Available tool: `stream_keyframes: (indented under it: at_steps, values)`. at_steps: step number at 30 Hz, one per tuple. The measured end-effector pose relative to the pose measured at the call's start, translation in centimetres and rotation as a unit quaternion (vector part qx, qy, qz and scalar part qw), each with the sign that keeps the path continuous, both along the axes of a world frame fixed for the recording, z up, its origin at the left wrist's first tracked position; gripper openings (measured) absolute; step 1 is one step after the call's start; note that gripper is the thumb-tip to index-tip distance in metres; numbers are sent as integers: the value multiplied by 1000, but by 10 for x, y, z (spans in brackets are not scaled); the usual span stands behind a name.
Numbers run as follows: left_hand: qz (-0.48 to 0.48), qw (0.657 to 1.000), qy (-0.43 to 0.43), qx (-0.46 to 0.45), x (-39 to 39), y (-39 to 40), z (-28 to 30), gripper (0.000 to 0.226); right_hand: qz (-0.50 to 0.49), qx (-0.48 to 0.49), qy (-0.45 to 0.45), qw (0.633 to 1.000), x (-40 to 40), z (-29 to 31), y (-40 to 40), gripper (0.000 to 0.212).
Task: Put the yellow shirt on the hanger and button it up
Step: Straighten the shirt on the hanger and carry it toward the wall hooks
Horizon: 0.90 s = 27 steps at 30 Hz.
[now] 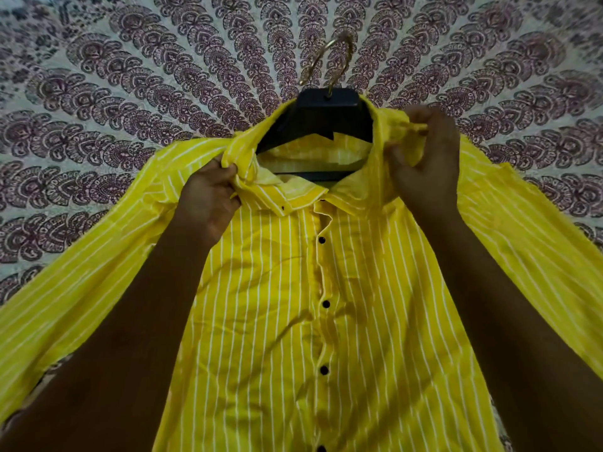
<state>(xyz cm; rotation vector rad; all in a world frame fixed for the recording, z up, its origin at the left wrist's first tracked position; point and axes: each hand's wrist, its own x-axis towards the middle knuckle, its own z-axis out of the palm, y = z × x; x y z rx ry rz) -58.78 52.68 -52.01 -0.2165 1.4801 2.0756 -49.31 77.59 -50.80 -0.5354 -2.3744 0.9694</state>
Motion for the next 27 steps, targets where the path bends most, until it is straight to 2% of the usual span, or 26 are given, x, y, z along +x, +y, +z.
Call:
stream_keyframes:
  at_steps: [1,3,5,7,10,12,13,15,17,19,21,23,24,26,27]
  values:
    - [-5,1000,-1,2,1,0,1,27,43,29,24,998,-6,6,-2,49]
    - [-5,1000,-3,4,3,0,5,26,137,62,3,989,-19,12,-11,52]
    - [11,1000,-4,-3,6,2,7,25,184,44,-22,982,-25,11,-19,48]
    - [28,998,4,-56,13,2,8,21,166,-1,2,986,-23,6,-26,41]
    - [-18,988,45,-145,28,0,2,17,143,2,22,989,-17,0,-27,38]
    - [-43,987,51,-149,36,-3,-1,18,139,-5,14,990,-17,-1,-29,39]
    - [-31,992,41,-119,37,-4,-1,22,136,-11,10,991,-18,-1,-29,40]
    - [18,1000,0,1,38,-5,4,36,131,-19,2,991,-20,1,-30,42]
    - [60,993,-14,98,37,-4,9,47,128,-20,-1,992,-22,2,-30,42]
    - [73,991,-15,110,38,2,11,40,127,-19,-2,992,-25,3,-28,40]
    - [-12,1000,4,-11,45,6,7,24,125,-16,-3,992,-28,4,-27,39]
    - [-188,965,30,-178,54,9,1,13,125,-17,-4,992,-29,4,-26,38]
    - [-238,944,22,-229,58,10,-2,10,127,-20,-4,992,-30,4,-26,38]
    - [-216,935,-18,-282,58,11,-5,2,133,-23,-3,991,-28,4,-25,40]
    - [-177,931,-22,-319,55,11,-7,8,134,-22,-4,991,-27,3,-25,41]
